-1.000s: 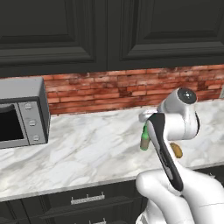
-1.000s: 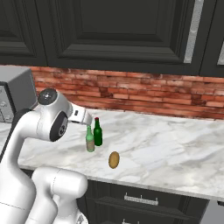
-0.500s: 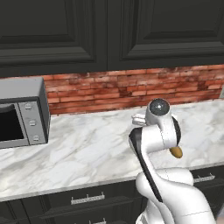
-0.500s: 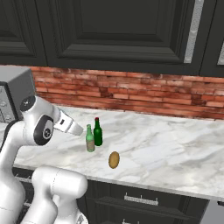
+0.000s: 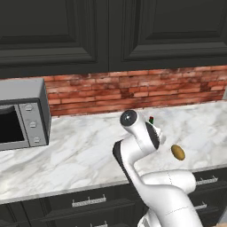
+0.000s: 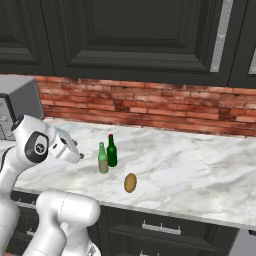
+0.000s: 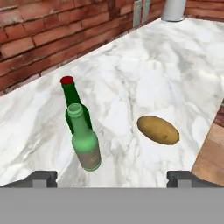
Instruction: Place the beers on the top shelf of the fridge to keep them out of children's reach, and place the potato on lower shelves for easy access.
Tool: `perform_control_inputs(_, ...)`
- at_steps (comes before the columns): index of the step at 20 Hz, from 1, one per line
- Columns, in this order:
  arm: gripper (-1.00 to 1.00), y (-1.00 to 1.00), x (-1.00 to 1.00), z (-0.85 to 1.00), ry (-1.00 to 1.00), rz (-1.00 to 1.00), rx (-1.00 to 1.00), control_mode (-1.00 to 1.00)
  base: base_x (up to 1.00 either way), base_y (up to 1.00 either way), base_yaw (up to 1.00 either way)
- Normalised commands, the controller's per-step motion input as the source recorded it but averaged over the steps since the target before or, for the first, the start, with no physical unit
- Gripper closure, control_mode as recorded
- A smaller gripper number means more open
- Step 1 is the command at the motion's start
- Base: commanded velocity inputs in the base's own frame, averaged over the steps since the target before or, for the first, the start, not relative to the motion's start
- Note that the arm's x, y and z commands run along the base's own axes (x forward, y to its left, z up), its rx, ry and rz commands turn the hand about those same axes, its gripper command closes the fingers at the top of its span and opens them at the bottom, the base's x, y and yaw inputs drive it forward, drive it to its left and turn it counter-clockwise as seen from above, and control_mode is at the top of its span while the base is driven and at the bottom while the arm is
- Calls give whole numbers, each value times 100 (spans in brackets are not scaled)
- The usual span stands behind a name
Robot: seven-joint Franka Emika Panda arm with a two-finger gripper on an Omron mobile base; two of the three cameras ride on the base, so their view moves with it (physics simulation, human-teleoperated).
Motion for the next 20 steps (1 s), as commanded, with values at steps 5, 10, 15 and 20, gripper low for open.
perform_control_inputs(5,-100,3,35,-11,0,-27,0,-100,0,0,0)
perform_control_inputs(10,-100,0,36,-18,0,-22,0,-100,0,0,0)
perform_control_inputs(15,-100,-1,26,-8,0,-14,0,-100,0,0,0)
perform_control_inputs(20,-100,-15,19,-10,0,-7,0,-100,0,0,0)
